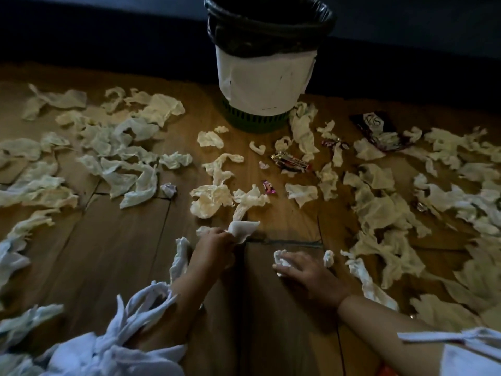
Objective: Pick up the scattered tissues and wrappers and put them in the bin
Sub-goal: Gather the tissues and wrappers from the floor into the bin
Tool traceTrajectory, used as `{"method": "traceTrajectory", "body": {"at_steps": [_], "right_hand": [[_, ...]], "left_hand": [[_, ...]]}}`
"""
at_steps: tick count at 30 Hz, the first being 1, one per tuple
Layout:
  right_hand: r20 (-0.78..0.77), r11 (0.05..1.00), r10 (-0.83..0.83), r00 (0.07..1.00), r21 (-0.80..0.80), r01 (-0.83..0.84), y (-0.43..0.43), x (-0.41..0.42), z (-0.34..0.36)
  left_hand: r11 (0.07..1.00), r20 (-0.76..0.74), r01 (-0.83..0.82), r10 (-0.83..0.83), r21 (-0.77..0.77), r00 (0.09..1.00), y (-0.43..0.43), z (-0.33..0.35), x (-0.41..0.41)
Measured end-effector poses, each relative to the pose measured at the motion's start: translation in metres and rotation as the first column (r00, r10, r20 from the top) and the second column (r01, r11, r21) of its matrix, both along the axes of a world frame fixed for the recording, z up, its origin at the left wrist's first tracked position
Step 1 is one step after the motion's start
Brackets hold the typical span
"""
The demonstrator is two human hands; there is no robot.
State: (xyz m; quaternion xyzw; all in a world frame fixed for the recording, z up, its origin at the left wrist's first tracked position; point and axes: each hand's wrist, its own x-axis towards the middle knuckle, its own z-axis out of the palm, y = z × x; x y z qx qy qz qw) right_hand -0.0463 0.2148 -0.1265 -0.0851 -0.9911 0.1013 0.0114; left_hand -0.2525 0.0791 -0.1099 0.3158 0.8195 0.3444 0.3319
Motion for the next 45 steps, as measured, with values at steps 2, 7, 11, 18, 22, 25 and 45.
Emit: {"method": "traceTrajectory", "body": {"at_steps": [2, 7, 11, 18, 22, 25, 45], "right_hand": [[-0.094, 0.999, -0.016, 0.995, -0.049, 0.011, 0.006, 0.002, 0.006], [-0.156, 0.812, -0.538, 0.829, -0.361, 0.459, 0.021, 0.013, 0.013], [0.058, 0.78, -0.612, 0.789, -0.12, 0.614, 0.024, 0.032, 0.006], [0.191, 0.849, -0.467, 0.863, -0.177, 0.498, 0.024, 0.014, 0.0], [0.161, 0.822, -0.455, 0.876, -0.303, 0.482, 0.014, -0.013, 0.005], [0.112, 0.772, -0.443, 0.89, -0.457, 0.442, -0.011, -0.036, 0.006], [0.06, 0.845, -0.405, 0.912, -0.356, 0.398, -0.024, -0.002, 0.003]], "left_hand": [[0.998, 0.023, -0.019, 0.017, 0.065, 1.0, 0.0, 0.005, 0.006], [0.986, 0.037, -0.064, 0.059, 0.156, 0.998, 0.006, 0.013, 0.02], [0.97, 0.023, -0.084, 0.081, 0.226, 0.996, 0.006, 0.019, 0.036], [0.993, -0.363, -0.043, 0.081, 0.113, 0.928, -0.023, 0.024, 0.035], [0.986, -0.543, -0.159, 0.158, 0.045, 0.825, -0.057, 0.012, 0.02], [0.989, -0.545, -0.133, 0.079, -0.059, 0.835, -0.086, 0.002, 0.01], [0.975, -0.329, -0.11, 0.17, 0.192, 0.929, -0.078, -0.001, 0.014]]}}
